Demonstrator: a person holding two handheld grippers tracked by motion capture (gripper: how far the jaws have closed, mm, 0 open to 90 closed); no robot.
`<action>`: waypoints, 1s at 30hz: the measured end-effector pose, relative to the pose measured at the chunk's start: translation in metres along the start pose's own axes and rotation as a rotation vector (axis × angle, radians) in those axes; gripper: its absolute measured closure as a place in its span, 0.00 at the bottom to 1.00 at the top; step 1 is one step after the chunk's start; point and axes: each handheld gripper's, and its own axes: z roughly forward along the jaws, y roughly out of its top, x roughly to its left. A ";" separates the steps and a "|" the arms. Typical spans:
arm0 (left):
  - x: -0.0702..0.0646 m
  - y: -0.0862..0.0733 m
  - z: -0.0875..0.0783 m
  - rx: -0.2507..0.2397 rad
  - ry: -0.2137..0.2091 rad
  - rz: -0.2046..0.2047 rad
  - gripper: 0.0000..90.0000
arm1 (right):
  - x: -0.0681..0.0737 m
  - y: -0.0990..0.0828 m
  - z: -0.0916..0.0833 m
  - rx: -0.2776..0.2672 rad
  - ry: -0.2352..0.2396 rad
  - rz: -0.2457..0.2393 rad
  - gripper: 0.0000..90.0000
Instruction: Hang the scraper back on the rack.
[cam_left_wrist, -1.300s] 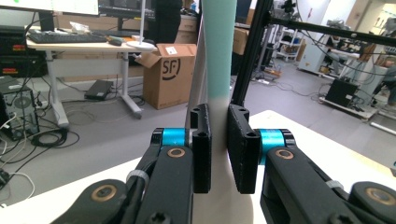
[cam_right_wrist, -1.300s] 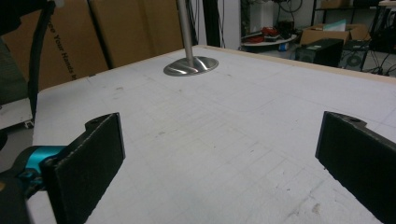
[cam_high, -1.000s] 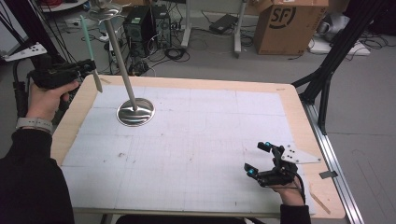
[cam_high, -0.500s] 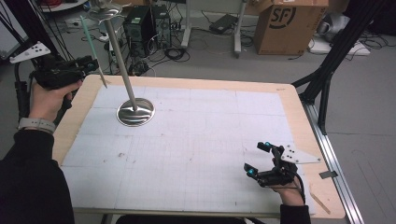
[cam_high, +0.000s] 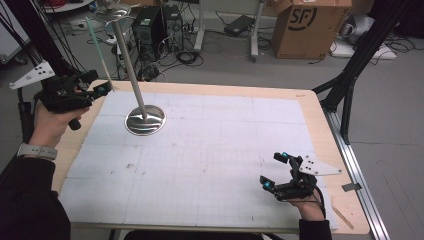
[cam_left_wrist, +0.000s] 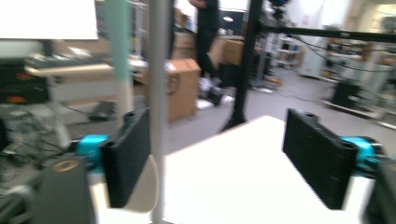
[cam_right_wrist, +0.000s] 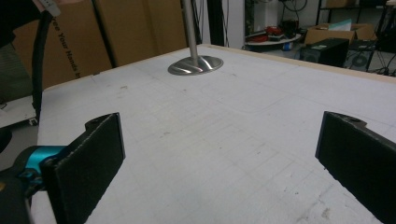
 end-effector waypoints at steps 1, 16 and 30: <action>-0.003 -0.002 0.001 0.005 0.001 0.010 0.22 | 0.000 0.000 0.000 0.000 -0.001 -0.001 0.00; -0.034 -0.052 0.002 0.001 -0.085 -0.026 0.02 | 0.004 0.000 0.004 0.012 0.006 -0.011 0.00; -0.062 -0.095 0.020 0.149 -0.130 -0.084 0.02 | 0.003 0.000 0.004 0.013 0.003 -0.010 0.00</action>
